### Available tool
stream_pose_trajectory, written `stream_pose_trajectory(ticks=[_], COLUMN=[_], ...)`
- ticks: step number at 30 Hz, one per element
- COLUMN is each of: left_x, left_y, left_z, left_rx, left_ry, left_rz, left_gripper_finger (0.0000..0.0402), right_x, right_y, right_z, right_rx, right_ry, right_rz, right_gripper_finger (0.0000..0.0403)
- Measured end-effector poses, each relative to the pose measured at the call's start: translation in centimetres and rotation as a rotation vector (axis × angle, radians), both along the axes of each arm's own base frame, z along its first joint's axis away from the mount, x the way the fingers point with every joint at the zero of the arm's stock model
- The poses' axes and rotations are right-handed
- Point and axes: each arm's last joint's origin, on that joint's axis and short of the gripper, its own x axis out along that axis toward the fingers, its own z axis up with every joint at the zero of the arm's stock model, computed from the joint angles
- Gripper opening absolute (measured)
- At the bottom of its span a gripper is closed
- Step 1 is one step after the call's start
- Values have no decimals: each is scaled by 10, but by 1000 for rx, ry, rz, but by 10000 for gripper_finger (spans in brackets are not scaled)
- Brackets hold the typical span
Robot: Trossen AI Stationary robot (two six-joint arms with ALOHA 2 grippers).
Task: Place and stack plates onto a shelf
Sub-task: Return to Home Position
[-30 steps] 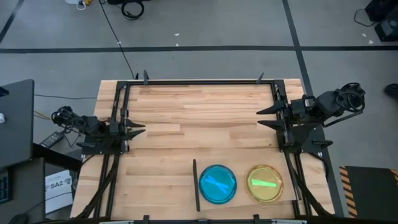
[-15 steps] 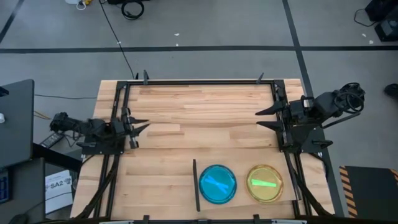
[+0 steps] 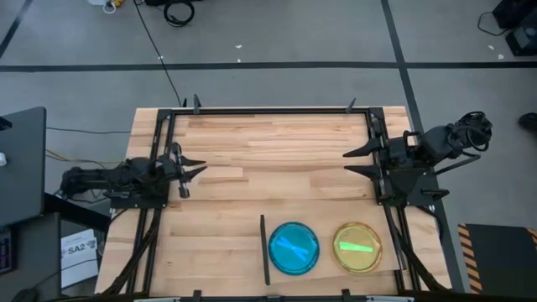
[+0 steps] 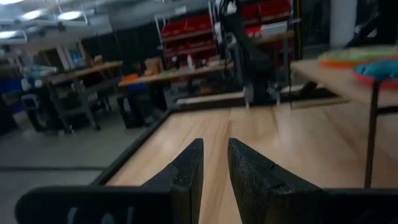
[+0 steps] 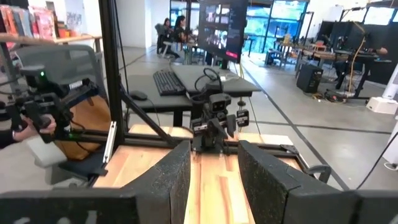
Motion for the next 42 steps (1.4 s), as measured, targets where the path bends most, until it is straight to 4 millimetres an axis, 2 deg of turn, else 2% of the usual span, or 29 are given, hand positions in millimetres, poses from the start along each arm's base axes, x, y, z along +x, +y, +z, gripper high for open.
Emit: stream_pose_trajectory(ticks=[5,17,23,29,36,42], left_x=[0,0,1,4,5,5], left_y=[3,1,1,0,0,0], left_z=[-7,-12,-13,-15,-17,-17], left_rx=[-46,-59,-73,-37,-20,-23], left_ry=[55,111,109,29,14,15], left_rz=[26,-49,-64,-114,-112,-112], left_gripper_finger=[79,79,79,79,79,79], right_x=[0,0,0,0,0,1], right_y=[0,0,0,0,1,2], right_z=[-4,-5,-5,-6,-13,-38], right_rx=[-13,-13,-13,-21,-40,-23], right_ry=[42,43,43,53,98,132], right_rz=[0,0,0,0,33,38], right_gripper_finger=[140,140,140,140,140,140])
